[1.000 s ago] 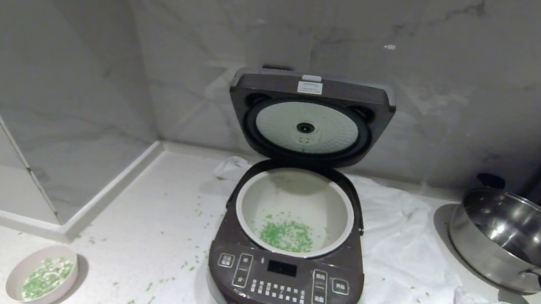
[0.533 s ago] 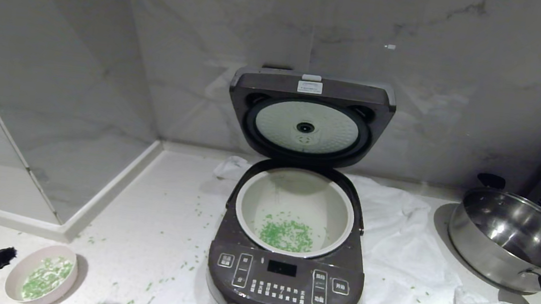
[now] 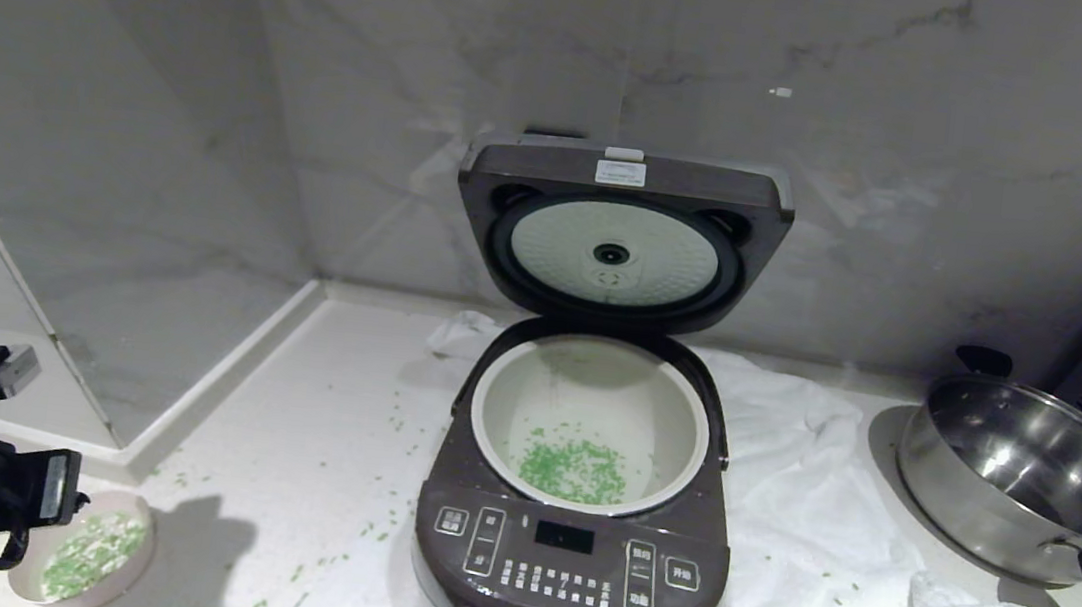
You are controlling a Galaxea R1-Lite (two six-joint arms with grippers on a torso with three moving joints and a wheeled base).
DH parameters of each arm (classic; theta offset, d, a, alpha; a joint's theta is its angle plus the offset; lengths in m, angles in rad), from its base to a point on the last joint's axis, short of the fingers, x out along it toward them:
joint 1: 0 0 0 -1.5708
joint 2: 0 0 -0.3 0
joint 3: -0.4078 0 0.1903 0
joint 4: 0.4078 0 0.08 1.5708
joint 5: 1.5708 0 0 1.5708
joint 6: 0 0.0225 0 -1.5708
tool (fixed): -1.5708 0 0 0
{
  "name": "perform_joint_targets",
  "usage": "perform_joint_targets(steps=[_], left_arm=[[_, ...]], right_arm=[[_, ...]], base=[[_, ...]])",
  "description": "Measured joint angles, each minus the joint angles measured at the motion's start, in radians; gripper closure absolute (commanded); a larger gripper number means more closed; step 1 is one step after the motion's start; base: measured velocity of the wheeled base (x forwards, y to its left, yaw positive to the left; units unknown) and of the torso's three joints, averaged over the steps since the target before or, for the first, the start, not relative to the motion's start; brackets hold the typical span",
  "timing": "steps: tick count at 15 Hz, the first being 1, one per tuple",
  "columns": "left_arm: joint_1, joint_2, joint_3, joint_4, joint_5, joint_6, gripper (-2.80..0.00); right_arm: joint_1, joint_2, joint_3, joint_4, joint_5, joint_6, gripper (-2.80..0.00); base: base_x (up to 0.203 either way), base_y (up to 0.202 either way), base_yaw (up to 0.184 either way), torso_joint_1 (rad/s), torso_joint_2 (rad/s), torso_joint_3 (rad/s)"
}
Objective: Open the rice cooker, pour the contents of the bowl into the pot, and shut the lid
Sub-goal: Pick up the bowl on the table
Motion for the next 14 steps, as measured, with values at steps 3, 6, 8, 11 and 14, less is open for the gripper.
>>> perform_joint_targets(steps=[3,6,8,11,14], left_arm=[[0.130,0.052,-0.014,0.011,-0.057,0.080,-2.80],[0.237,0.104,-0.013,0.016,-0.095,0.136,-2.80],[0.270,0.158,-0.012,0.014,-0.097,0.152,-2.80],[0.284,0.279,-0.021,-0.016,-0.096,0.153,-2.80],[0.288,0.422,-0.022,-0.171,-0.087,0.144,-2.80]], right_arm=[[0.000,0.000,0.000,0.000,0.000,0.000,0.00],[0.000,0.000,0.000,0.000,0.000,0.000,0.00],[0.000,0.000,0.000,0.000,0.000,0.000,0.00],[0.000,0.000,0.000,0.000,0.000,0.000,0.00],[0.000,0.000,0.000,0.000,0.000,0.001,0.00]], base=[[0.000,0.000,0.000,0.000,0.00,0.000],[0.000,0.000,0.000,0.000,0.00,0.000],[0.000,0.000,0.000,0.000,0.00,0.000],[0.000,0.000,0.000,0.000,0.00,0.000],[0.000,0.000,0.000,0.000,0.00,0.000]])
